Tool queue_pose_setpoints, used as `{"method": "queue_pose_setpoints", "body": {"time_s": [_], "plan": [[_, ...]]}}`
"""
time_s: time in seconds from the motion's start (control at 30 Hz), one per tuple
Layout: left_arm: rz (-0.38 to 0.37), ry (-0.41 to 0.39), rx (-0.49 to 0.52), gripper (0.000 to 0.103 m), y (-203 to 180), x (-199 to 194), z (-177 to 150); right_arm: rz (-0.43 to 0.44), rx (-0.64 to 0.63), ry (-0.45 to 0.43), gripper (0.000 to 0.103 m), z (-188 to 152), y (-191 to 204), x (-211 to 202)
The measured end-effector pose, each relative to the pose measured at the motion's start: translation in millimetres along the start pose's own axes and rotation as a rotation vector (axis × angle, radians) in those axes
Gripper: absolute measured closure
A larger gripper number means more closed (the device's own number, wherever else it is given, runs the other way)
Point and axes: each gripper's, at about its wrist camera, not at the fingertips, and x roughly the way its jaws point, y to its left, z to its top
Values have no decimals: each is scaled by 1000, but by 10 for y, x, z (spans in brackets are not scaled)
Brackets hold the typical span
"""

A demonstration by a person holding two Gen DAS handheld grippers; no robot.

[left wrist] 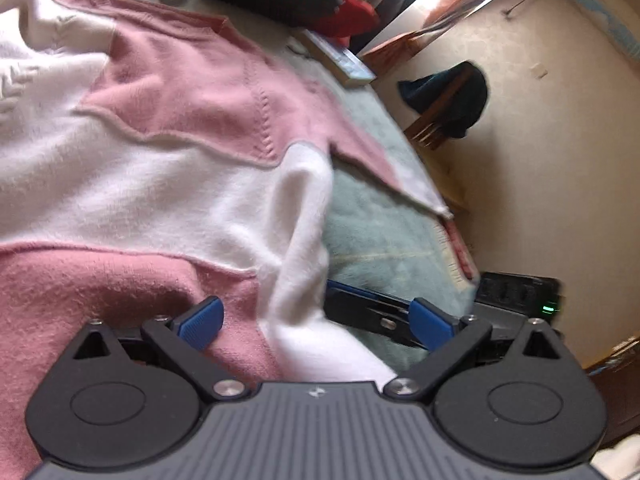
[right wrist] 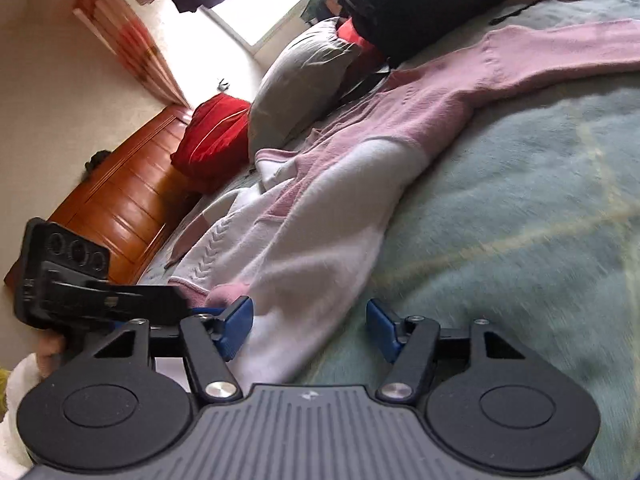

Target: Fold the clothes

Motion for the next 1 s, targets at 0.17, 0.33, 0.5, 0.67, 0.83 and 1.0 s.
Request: {"method": "queue_pose_setpoints", "body": {"time_s": [0.17, 0.33, 0.5, 0.67, 0.83, 1.0], "plan": [[112, -47, 129, 3, -130, -88, -91, 71, 36, -17, 33, -23, -24, 35], [202, -22, 205, 1, -84, -53, -294, 161, 190, -37, 34, -191, -145, -93], [193, -56, 233, 1, -13, -111, -392, 160, 263, -21, 34, -272, -125, -109], [244, -57, 250, 1, -92, -133, -392, 163, 299, -2, 34, -158, -150, 9], [283, -62, 250, 1, -129, -200, -447, 284, 374, -112, 32, -136, -239, -322], [323, -53, 267, 1, -144, -175, -472, 344, 311, -219, 25, 27, -157, -813]]}}
